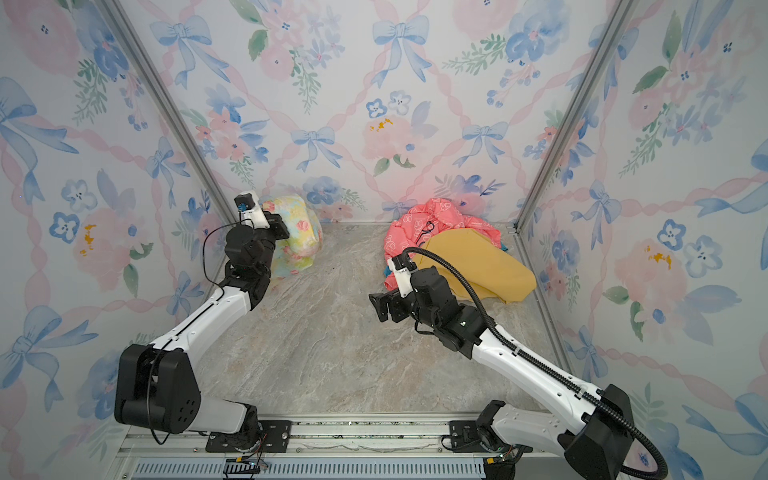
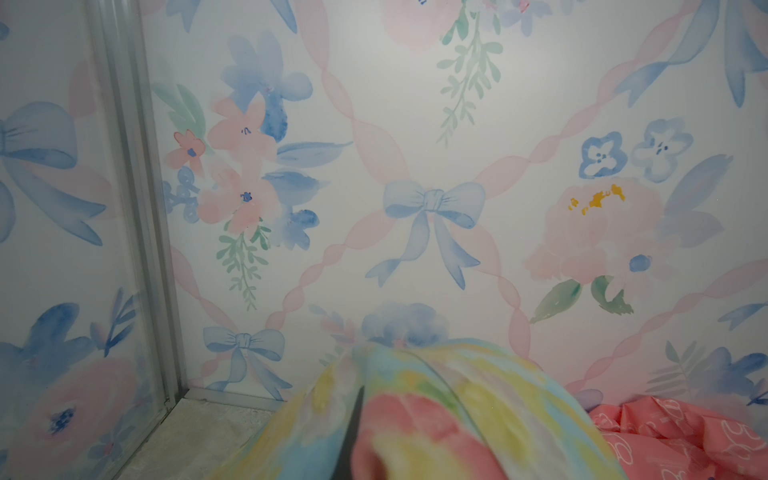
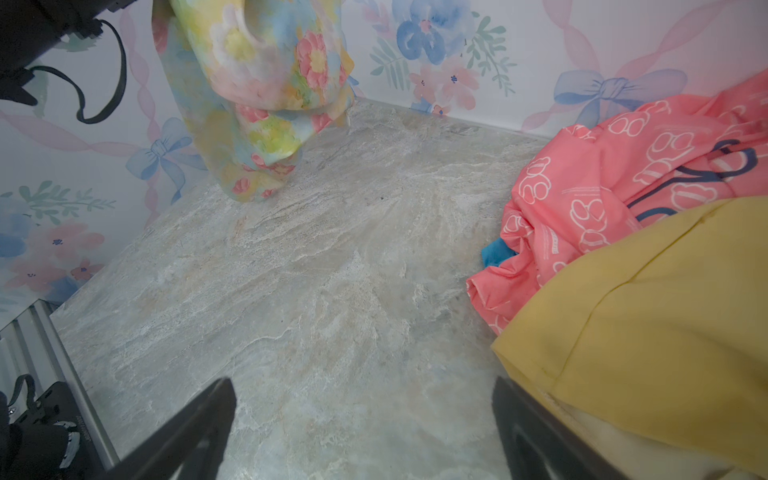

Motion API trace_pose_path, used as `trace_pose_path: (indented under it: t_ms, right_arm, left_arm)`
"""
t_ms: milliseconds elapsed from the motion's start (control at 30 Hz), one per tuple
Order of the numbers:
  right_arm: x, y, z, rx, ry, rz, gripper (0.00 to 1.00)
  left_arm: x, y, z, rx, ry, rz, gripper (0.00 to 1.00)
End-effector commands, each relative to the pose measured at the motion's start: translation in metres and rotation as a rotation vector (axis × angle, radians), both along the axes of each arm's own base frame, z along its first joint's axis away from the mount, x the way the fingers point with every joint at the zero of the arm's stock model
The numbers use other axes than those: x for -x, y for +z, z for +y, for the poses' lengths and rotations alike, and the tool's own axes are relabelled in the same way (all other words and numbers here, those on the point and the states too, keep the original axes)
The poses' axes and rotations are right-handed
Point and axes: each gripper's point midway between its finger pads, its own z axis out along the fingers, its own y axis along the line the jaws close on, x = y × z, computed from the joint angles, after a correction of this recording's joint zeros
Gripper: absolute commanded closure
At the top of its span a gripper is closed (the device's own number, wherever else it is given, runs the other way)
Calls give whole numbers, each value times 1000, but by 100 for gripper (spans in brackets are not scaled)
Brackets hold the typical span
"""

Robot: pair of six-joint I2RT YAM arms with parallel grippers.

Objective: Pick out a specific cloth from the pile
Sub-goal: 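Carry the floral cloth with the left gripper while the right gripper releases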

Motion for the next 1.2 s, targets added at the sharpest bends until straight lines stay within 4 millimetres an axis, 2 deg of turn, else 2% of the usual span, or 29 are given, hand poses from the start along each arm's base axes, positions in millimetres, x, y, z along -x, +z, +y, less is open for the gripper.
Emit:
trace_pose_path:
  t_ms: [0,200,333,500,633,867,1000,1167]
  right_arm:
    - [-1,-5,3,9,-2,-6,1]
    - [-7,-4,2,27,-8,-15,0]
    - [-12,-3,-3,34,-26,-15,0]
    - [-20,-7,-9,36,-53,-5,0]
    - [-27,-10,-13,36,-76,4,0]
    - [-36,-20,-24,27,-110,31,1]
    - [-38,-25,-32,30,-126,45,1]
    - [-49,-39,-48,30,-170,63,0]
  left_arm:
    - [-7,24,20,67,32,-70,100]
    - [-40,6,55,140,62,-42,100]
    - [-65,-12,68,194,56,-18,100]
    - [-93,-57,82,295,47,57,100]
    - [-111,-100,77,352,14,169,100]
    - [-121,-156,86,451,62,324,100]
    - [-119,-177,98,521,95,359,100]
    - [-120,-199,99,537,99,436,100]
